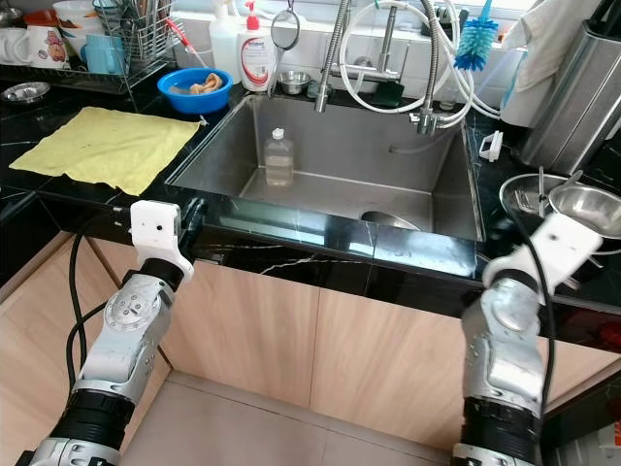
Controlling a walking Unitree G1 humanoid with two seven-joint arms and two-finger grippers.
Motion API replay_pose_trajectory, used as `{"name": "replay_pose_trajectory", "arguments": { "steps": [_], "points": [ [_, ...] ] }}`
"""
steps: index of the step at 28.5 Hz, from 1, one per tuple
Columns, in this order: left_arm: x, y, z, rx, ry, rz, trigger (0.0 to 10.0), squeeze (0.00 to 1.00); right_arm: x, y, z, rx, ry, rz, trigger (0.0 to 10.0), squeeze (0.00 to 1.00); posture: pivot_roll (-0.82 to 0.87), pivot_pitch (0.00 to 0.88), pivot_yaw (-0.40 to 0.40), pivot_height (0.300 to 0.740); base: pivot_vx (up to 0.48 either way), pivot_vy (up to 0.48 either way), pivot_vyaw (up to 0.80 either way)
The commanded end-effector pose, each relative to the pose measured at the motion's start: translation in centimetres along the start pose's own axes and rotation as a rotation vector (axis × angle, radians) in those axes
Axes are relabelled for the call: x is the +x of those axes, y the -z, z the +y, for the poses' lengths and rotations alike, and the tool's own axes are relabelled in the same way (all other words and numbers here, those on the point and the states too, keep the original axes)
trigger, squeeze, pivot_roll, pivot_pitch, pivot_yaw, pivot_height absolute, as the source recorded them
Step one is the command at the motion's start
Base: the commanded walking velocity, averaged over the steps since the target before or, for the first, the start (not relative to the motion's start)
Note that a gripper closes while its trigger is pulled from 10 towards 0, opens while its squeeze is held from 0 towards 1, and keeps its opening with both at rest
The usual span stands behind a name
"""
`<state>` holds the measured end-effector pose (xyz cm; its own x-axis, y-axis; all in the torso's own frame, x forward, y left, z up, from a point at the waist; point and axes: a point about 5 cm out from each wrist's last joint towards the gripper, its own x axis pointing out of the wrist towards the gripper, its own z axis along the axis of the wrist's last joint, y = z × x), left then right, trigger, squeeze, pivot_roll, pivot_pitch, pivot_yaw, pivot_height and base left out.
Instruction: Kitchen organization
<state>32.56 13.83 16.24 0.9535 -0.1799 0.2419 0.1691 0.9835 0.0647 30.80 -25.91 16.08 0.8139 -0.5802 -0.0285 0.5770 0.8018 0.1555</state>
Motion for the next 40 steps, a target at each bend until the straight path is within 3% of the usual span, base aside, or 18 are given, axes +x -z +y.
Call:
{"name": "replay_pose_trajectory", "arguments": {
  "steps": [1, 5, 8, 11, 14, 20, 28, 29, 30, 31, 32, 39, 40],
  "points": [
    [0.2, -0.3, -0.3, 0.01, 0.016, -0.003, 10.0, 0.0, 0.3, -0.3, 0.2, 0.004, -0.018, -0.001, 10.0, 0.0, 0.09, 0.0, -0.014, 0.74, 0.0, 0.0, 0.0],
    [0.2, -0.2, -0.7, 0.023, 0.036, -0.001, 10.0, 0.0, 0.6, -0.9, -0.2, -0.024, -0.013, -0.027, 10.0, 0.0, 0.09, 0.0, -0.014, 0.74, 0.0, 0.0, 0.0],
    [0.1, -0.2, -0.8, 0.021, 0.036, -0.003, 10.0, 0.0, 1.1, -1.9, -1.7, -0.086, 0.03, -0.066, 10.0, 0.0, 0.09, 0.0, -0.014, 0.74, 0.0, 0.0, 0.0],
    [0.1, -0.1, -0.7, 0.021, 0.034, 0.0, 10.0, 0.0, 1.4, -2.4, -2.6, -0.09, 0.057, -0.075, 10.0, 0.0, 0.08, 0.0, -0.013, 0.74, 0.0, 0.0, 0.0],
    [0.1, 0.0, -0.7, 0.022, 0.034, 0.002, 10.0, 0.0, 1.5, -2.3, -2.8, -0.109, 0.059, -0.062, 10.0, 0.0, 0.08, 0.0, -0.015, 0.74, 0.0, 0.0, 0.0],
    [0.2, -0.1, -0.6, 0.028, 0.033, -0.001, 10.0, 0.0, 1.6, -0.1, -2.3, -0.171, 0.012, 0.074, 10.0, 0.0, 0.09, 0.0, -0.017, 0.74, 0.0, 0.0, 0.0],
    [0.0, -0.1, -0.3, 0.033, 0.024, 0.003, 10.0, 0.0, 1.7, 0.1, -2.6, -0.171, 0.029, 0.088, 10.0, 0.0, 0.09, 0.0, -0.017, 0.74, 0.0, 0.0, 0.0],
    [0.0, -0.1, -0.3, 0.034, 0.022, 0.003, 10.0, 0.0, 1.7, 0.1, -2.5, -0.158, 0.026, 0.09, 8.8, 0.0, 0.09, 0.0, -0.016, 0.74, 0.0, 0.0, 0.0],
    [0.0, -0.1, -0.3, 0.034, 0.022, 0.003, 10.0, 0.0, 1.7, 0.1, -2.5, -0.158, 0.026, 0.09, 8.8, 0.0, 0.09, 0.0, -0.016, 0.74, 0.0, 0.0, 0.0],
    [0.0, -0.1, -0.3, 0.033, 0.021, 0.002, 10.0, 0.0, 1.7, 0.1, -2.6, -0.156, 0.027, 0.095, 4.3, 0.0, 0.09, 0.0, -0.018, 0.74, 0.0, 0.0, 0.0],
    [0.0, -0.1, -0.3, 0.034, 0.02, 0.001, 10.0, 0.0, 1.8, 0.2, -2.7, -0.158, 0.028, 0.103, 2.9, 0.0, 0.09, 0.0, -0.018, 0.74, 0.0, 0.0, 0.0],
    [0.0, -0.1, -0.3, 0.037, 0.018, 0.002, 10.0, 0.0, 1.8, 0.7, -3.0, -0.164, 0.045, 0.129, 3.6, 0.0, 0.09, 0.0, -0.019, 0.74, 0.0, 0.0, 0.0],
    [0.0, -0.1, -0.3, 0.036, 0.018, 0.002, 10.0, 0.0, 1.8, 0.8, -3.1, -0.164, 0.045, 0.13, 2.1, 0.0, 0.09, 0.0, -0.02, 0.74, 0.0, 0.0, 0.0]
  ]
}}
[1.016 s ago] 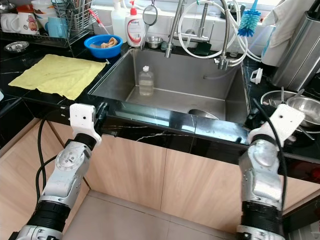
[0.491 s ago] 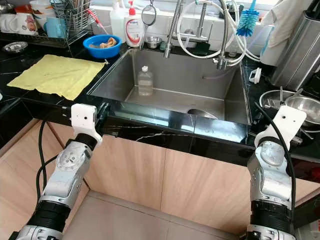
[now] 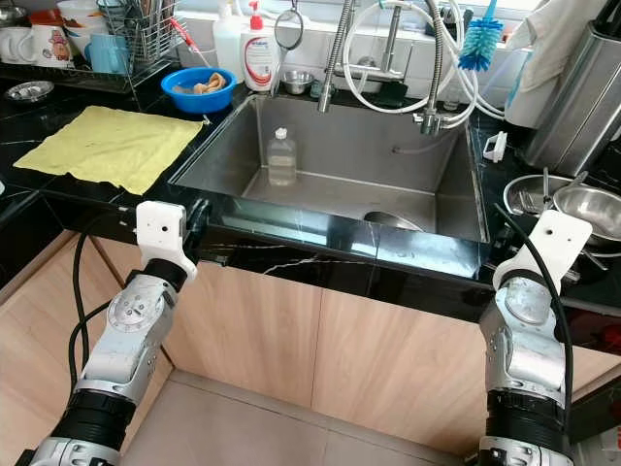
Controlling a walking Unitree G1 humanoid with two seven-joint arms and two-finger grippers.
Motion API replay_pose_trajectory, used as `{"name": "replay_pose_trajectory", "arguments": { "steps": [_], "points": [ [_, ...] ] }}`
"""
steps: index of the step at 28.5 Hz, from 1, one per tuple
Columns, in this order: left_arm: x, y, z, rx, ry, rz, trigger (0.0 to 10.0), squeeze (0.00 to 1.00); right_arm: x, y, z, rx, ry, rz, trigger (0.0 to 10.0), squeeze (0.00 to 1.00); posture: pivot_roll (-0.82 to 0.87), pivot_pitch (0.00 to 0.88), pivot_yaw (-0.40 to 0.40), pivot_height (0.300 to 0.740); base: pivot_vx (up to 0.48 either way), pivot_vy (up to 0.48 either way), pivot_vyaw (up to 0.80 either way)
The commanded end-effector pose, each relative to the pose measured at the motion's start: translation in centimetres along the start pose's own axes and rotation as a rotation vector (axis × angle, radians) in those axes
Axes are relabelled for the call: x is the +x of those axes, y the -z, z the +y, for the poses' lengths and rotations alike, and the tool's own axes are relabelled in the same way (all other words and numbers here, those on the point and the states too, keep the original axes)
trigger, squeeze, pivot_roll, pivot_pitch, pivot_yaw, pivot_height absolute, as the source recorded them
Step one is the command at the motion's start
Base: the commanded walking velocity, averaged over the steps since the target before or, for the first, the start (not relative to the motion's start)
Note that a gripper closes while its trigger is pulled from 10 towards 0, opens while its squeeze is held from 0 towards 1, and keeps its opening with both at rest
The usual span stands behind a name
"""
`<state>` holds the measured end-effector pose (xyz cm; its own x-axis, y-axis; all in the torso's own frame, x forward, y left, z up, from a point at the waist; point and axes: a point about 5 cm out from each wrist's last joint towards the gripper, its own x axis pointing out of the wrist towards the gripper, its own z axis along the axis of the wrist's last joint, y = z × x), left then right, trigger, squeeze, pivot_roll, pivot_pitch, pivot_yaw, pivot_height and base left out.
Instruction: Kitchen organization
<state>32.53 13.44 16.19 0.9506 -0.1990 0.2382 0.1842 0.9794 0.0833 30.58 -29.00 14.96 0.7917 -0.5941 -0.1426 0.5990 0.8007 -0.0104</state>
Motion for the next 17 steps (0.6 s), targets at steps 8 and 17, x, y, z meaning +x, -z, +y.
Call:
{"name": "replay_pose_trajectory", "arguments": {
  "steps": [8, 17],
  "points": [
    [-0.03, -0.11, 0.1, 0.024, -0.002, 0.002, 10.0, 0.0, 0.23, 0.1, -0.24, 0.018, 0.011, 0.013, 4.7, 0.0, 0.09, 0.0, -0.019, 0.74, 0.0, 0.0, 0.0],
    [0.04, -0.23, 0.26, 0.027, -0.005, -0.001, 10.0, 0.0, 0.17, 0.03, -0.08, 0.02, 0.015, 0.006, 10.0, 0.0, 0.1, 0.0, -0.018, 0.74, 0.0, 0.0, 0.0]
  ]
}}
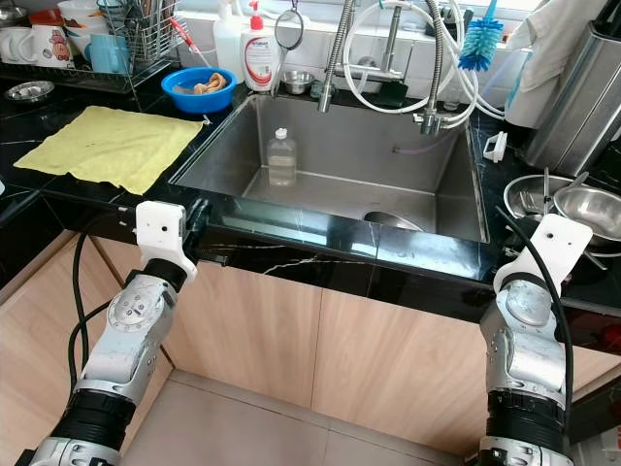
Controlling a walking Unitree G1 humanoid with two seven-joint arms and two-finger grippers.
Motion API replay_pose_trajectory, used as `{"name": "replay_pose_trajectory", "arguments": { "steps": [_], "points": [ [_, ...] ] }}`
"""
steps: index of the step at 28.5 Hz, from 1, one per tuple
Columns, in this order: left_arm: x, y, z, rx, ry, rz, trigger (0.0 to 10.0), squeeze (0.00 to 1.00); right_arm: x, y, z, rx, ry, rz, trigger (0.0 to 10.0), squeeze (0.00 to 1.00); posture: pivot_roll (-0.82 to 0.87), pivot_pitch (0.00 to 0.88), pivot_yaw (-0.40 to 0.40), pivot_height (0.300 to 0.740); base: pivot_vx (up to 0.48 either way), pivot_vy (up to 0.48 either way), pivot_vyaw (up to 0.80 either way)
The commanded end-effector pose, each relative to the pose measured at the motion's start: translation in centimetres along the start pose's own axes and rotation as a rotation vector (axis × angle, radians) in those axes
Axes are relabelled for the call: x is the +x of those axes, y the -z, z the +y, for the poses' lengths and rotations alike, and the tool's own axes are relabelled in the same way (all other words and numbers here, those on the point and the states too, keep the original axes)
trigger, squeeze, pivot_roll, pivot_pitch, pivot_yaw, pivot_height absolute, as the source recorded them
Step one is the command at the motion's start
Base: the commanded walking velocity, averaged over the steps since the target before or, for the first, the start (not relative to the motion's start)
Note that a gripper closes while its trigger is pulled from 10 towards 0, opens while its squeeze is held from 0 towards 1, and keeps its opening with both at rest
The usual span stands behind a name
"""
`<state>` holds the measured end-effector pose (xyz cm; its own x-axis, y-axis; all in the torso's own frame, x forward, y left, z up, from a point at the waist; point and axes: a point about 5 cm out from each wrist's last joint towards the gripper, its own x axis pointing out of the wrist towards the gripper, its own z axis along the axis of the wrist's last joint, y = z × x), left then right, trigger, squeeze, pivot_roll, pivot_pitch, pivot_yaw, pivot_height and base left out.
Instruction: Kitchen organization
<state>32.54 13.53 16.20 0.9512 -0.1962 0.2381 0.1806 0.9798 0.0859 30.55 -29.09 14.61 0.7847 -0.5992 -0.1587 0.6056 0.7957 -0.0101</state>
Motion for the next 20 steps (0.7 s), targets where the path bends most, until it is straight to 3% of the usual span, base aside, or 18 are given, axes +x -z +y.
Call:
{"name": "replay_pose_trajectory", "arguments": {
  "steps": [1, 5, 6, 8, 9, 13, 14, 16, 17, 20],
  "points": [
    [0.06, -0.23, 0.18, 0.024, -0.002, -0.001, 10.0, 0.0, 0.06, -0.4, 0.03, 0.023, 0.006, -0.015, 10.0, 0.0, 0.1, 0.0, -0.017, 0.74, 0.0, 0.0, 0.0],
    [0.08, -0.26, 0.18, 0.025, -0.001, -0.003, 10.0, 0.0, 0.01, -0.84, 0.21, 0.035, -0.004, -0.044, 10.0, 0.0, 0.1, 0.0, -0.016, 0.74, 0.0, 0.0, 0.0],
    [0.1, -0.27, 0.15, 0.025, 0.0, -0.003, 10.0, 0.0, 0.0, -0.9, 0.28, 0.037, -0.008, -0.048, 8.0, 0.0, 0.1, 0.0, -0.016, 0.74, 0.0, 0.0, 0.0],
    [0.11, -0.28, 0.15, 0.025, 0.001, -0.003, 10.0, 0.0, 0.0, -0.94, 0.33, 0.039, -0.011, -0.05, 8.0, 0.0, 0.1, 0.0, -0.015, 0.74, 0.0, 0.0, 0.0],
    [0.16, -0.31, 0.09, 0.024, 0.003, -0.005, 10.0, 0.0, -0.06, -1.15, 0.48, 0.046, -0.016, -0.063, 0.5, 0.0, 0.1, 0.0, -0.016, 0.74, 0.0, 0.0, 0.0],
    [0.16, -0.31, 0.05, 0.025, 0.006, -0.006, 10.0, 0.0, -0.07, -1.17, 0.65, 0.047, -0.02, -0.067, 0.0, 0.0, 0.1, 0.0, -0.016, 0.74, 0.0, 0.0, 0.0],
    [0.13, -0.3, 0.04, 0.025, 0.007, -0.006, 10.0, 0.0, -0.07, -1.09, 0.67, 0.046, -0.019, -0.064, 1.0, 0.0, 0.1, 0.0, -0.017, 0.74, 0.0, 0.0, 0.0],
    [0.1, -0.28, 0.03, 0.026, 0.008, -0.007, 10.0, 0.0, -0.08, -1.0, 0.68, 0.046, -0.017, -0.062, 1.0, 0.0, 0.1, 0.0, -0.017, 0.74, 0.0, 0.0, 0.0],
    [0.09, -0.31, 0.03, 0.026, 0.009, -0.008, 10.0, 0.0, -0.09, -0.93, 0.72, 0.045, -0.016, -0.06, 0.0, 0.0, 0.11, 0.0, -0.016, 0.74, 0.0, 0.0, 0.0],
    [0.19, -0.42, 0.17, 0.03, 0.011, -0.009, 10.0, 0.0, -0.16, -0.82, 1.01, 0.041, -0.017, -0.055, 0.0, 0.0, 0.11, 0.0, -0.015, 0.74, 0.0, 0.0, 0.0]
  ]
}}
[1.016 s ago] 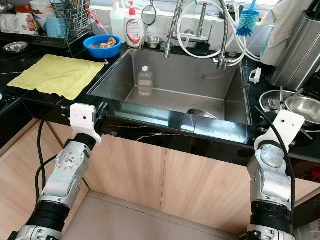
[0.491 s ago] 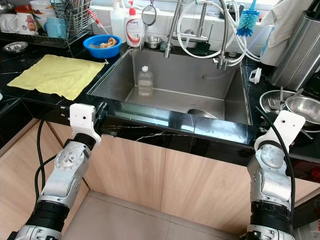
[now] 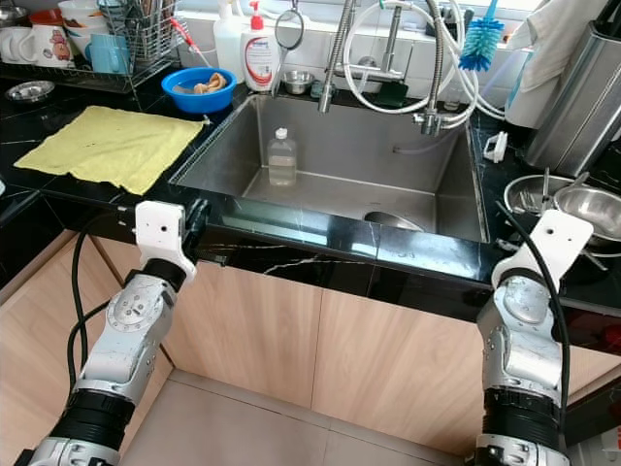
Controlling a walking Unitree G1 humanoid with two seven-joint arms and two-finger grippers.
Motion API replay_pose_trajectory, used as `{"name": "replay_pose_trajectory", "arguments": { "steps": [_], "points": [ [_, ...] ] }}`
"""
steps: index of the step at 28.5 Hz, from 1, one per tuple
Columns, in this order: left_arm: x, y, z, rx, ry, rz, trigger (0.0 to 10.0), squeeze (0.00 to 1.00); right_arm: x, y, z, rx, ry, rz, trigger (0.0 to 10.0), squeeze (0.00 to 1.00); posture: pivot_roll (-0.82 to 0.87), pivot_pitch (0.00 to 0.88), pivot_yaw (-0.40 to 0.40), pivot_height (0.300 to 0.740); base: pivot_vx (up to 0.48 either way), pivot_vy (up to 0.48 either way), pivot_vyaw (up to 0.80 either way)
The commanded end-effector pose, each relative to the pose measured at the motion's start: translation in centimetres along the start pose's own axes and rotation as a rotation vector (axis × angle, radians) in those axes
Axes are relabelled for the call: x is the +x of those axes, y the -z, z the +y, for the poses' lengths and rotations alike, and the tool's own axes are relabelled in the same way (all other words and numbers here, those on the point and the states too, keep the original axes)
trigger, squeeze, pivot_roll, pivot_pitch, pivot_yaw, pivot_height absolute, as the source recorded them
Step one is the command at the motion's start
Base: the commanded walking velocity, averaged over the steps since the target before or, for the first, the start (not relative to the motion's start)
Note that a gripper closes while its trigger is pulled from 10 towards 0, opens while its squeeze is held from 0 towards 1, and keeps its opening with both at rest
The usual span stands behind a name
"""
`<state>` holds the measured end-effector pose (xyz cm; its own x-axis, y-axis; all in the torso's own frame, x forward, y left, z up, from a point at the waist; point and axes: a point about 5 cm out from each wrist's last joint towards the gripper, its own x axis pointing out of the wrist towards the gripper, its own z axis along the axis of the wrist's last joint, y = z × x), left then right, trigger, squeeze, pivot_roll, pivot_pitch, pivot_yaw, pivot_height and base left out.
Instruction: Kitchen organization
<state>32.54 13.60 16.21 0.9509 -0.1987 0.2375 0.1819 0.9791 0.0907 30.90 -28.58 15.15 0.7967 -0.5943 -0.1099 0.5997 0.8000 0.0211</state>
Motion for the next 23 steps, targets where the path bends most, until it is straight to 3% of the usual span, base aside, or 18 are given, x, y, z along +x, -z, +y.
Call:
{"name": "replay_pose_trajectory", "arguments": {
  "steps": [1, 17, 23],
  "points": [
    [0.2, -0.4, 0.1, 0.027, 0.008, -0.009, 10.0, 0.0, -0.1, -0.3, 0.5, 0.012, -0.006, -0.007, 0.0, 0.0, 0.11, 0.0, -0.014, 0.74, 0.0, 0.0, 0.0],
    [0.4, -0.5, 0.2, 0.03, 0.005, -0.011, 10.0, 0.0, 0.0, -0.4, 0.4, 0.016, 0.002, -0.01, 0.0, 0.0, 0.11, 0.0, -0.016, 0.74, 0.0, 0.0, 0.0],
    [0.4, -0.5, 0.4, 0.033, -0.004, -0.012, 10.0, 0.0, -0.1, -1.7, 1.0, 0.003, -0.041, -0.096, 0.0, 0.0, 0.11, 0.0, -0.02, 0.74, 0.0, 0.0, 0.0]
  ]
}}
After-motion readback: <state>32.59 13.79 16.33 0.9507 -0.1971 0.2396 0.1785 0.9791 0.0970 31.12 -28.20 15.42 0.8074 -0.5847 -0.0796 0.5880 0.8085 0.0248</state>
